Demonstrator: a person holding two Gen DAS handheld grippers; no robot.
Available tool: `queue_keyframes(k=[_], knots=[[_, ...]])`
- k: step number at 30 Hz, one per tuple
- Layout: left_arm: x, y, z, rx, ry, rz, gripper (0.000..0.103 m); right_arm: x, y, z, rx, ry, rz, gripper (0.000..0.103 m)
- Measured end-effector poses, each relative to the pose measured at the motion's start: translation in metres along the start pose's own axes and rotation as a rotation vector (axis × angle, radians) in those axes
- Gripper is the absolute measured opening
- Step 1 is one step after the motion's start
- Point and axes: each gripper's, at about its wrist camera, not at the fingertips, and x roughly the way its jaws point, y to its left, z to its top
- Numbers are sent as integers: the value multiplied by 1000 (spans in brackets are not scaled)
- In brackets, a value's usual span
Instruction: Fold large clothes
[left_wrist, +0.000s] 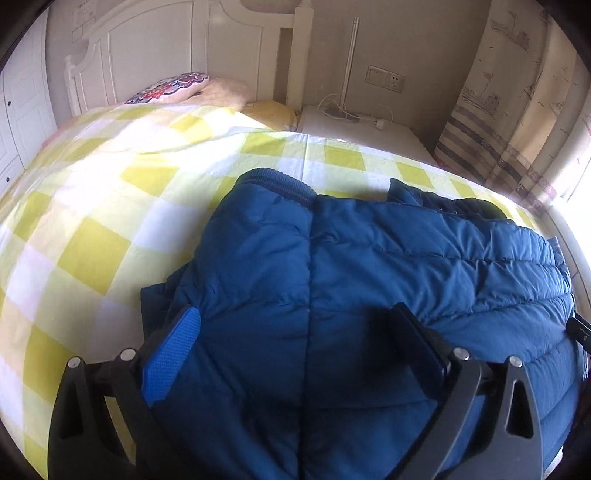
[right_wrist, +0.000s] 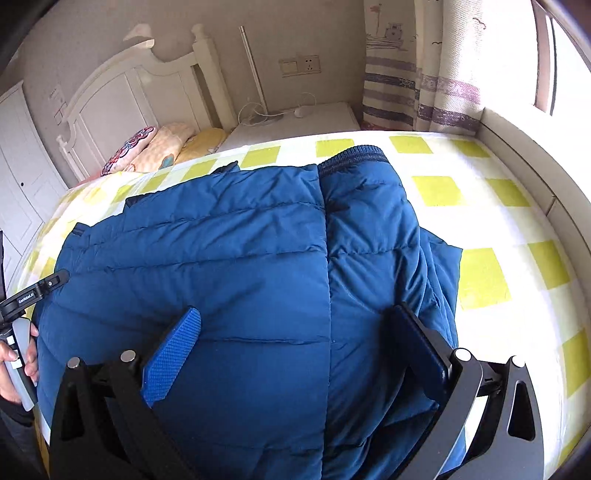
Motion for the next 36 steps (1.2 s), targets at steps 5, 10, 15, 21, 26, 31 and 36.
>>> queue_keyframes(k=[5, 10, 15, 21, 26, 31, 36], knots=[[-42, -36, -16, 137, -103, 127, 100, -52, 49, -15, -76, -102, 6, 98], [-66, -96, -54, 299, -138, 74, 101, -48, 123, -48, -334, -69, 10, 98], [-41, -101, -71, 324, -122, 99, 101, -32, 120, -60, -321, -54, -6, 99], [-56, -40, -74, 233, -139, 218, 101, -56, 48, -57, -140, -76, -124, 98], [-46, 2, -70, 132, -104, 123, 101, -47, 17, -68, -42, -66, -53, 98], [-28, -1, -55, 190, -127, 153, 101, -43, 29, -66, -26, -45, -98, 99], [-11, 11, -36, 166, -77, 97, 101, -37, 33, -62, -31, -36, -96, 99]])
